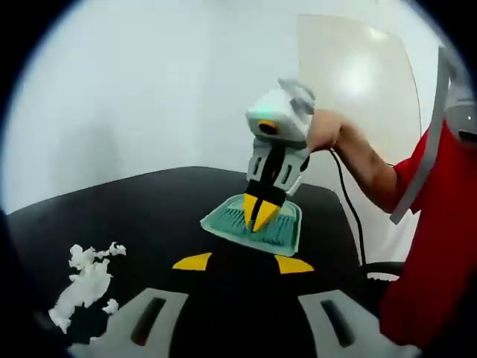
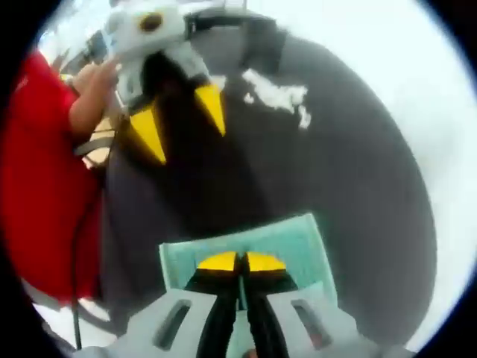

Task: Pick up the broom and sweep the trash on the tabletop into the dustpan.

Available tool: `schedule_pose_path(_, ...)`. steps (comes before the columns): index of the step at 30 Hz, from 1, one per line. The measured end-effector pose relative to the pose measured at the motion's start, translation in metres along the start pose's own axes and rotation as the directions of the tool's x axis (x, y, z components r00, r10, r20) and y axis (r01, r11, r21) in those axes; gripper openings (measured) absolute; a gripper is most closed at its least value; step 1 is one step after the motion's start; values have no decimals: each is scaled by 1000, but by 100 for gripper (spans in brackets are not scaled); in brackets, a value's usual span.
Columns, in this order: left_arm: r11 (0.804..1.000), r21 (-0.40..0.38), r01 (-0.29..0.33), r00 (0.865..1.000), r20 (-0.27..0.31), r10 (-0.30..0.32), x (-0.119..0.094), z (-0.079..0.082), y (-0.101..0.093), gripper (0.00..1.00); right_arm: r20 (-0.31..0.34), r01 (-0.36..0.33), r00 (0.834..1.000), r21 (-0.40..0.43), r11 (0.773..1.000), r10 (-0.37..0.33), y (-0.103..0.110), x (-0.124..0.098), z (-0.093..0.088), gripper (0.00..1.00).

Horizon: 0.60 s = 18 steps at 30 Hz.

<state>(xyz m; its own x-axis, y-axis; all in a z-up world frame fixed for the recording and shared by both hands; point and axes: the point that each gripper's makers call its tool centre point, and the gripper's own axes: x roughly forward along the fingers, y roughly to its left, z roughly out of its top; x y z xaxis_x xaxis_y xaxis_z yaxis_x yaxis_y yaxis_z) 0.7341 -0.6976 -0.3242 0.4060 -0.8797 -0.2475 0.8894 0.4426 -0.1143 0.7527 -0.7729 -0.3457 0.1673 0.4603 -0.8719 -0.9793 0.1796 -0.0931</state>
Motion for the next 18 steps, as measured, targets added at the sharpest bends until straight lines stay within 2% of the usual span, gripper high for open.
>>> schedule_pose_path(2, 999, -46, 18, 1000, 8, -18, 2, 0, -2, 28, 42, 14, 999, 31, 999, -15, 1, -7, 5, 4)
schedule_pose_path(4, 987, -154, 38, 999, 6, -37, 4, -1, -5, 26, 60, 23, 998, 27, 999, -25, 5, -10, 7, 4)
schedule_pose_path(6, 986, -163, 47, 998, 53, -39, 5, 10, -4, 26, 96, 31, 995, 30, 999, -34, 6, -12, 13, 4)
schedule_pose_path(8, 973, -218, 68, 996, 67, -54, 5, 14, -7, 20, 120, 31, 992, 24, 999, -34, 11, -15, 17, 4)
schedule_pose_path(10, 937, -334, 96, 994, 76, -75, 6, 16, -8, 14, 144, 42, 989, 16, 999, -44, 13, -19, 23, 4)
schedule_pose_path(11, 931, -347, 111, 993, 77, -89, 7, 16, -8, 13, 148, 46, 988, 11, 999, -47, 16, -20, 25, 4)
schedule_pose_path(12, 939, -328, 102, 994, 76, -82, 8, 15, -5, 14, 150, 56, 987, 0, 998, -56, 17, -21, 27, 4)
schedule_pose_path(14, 938, -334, 96, 995, 63, -79, 8, 14, -6, 16, 159, 72, 985, -8, 997, -70, 18, -23, 31, 4)
schedule_pose_path(16, 918, -376, 129, 991, 70, -110, 8, 16, -12, 20, 183, 67, 981, -5, 998, -65, 21, -24, 37, 4)
schedule_pose_path(18, 902, -415, 118, 992, 91, -88, 8, 19, -9, 23, 198, 62, 978, -2, 998, -60, 23, -24, 42, 4)
